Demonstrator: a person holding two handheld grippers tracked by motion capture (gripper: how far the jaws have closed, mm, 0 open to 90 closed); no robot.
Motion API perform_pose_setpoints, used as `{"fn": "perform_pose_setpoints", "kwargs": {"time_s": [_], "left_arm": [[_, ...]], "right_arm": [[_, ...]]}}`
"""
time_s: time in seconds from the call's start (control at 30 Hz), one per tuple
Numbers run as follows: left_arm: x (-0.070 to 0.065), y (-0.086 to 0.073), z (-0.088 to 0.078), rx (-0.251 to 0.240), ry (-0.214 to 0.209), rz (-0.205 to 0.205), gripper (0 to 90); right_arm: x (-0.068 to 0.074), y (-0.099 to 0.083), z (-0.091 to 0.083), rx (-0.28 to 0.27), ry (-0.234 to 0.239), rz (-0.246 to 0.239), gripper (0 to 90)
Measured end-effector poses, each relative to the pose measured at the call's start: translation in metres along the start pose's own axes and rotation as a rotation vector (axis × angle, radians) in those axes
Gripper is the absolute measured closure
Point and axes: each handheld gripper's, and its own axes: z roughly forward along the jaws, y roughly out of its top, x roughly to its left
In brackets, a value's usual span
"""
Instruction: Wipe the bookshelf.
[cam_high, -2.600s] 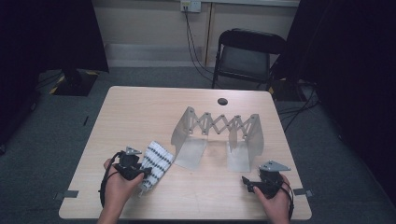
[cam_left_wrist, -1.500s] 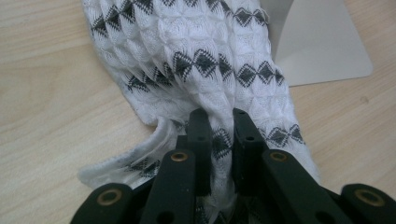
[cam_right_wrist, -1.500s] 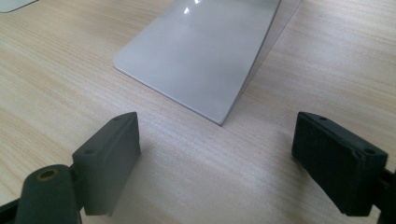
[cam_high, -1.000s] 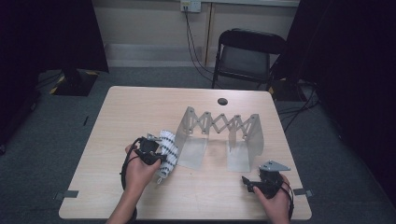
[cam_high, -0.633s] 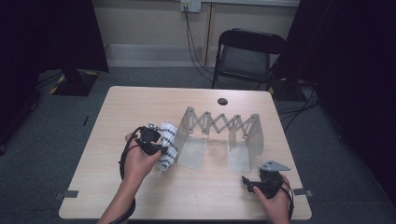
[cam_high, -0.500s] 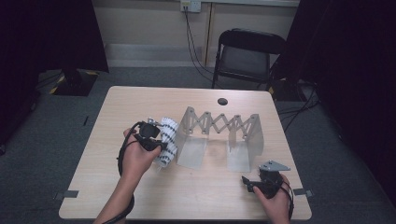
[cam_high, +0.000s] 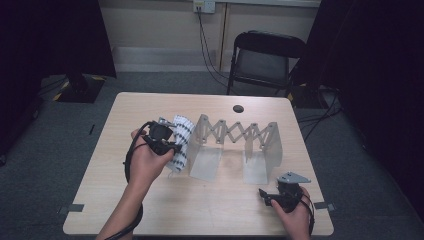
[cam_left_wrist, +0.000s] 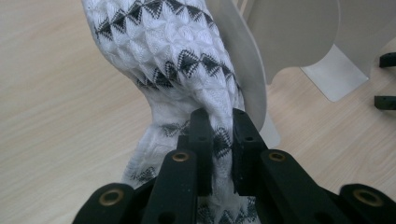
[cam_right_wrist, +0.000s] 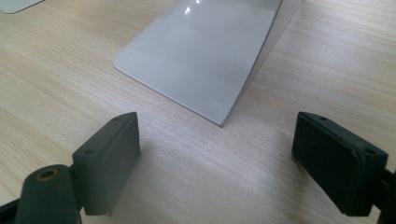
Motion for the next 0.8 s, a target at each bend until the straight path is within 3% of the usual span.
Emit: {"fn": "perform_pose_setpoints", "kwargs": {"time_s": [0.2,0.63,0.8], "left_arm": [[0.003,-0.020,0.024,0.019,-0.030,-0.044,81.4],[0.008,-0.052,0.071,0.071,-0.046,-0.078,81.3],[0.010,-0.058,0.077,0.075,-0.039,-0.090,81.3]], "right_arm": [[0.000,0.000,0.000,0.000,0.000,-0.001,14.6],[0.000,0.000,0.000,0.000,0.001,-0.002,14.6],[0.000,0.000,0.000,-0.001,0.001,-0.003,14.6]]}}
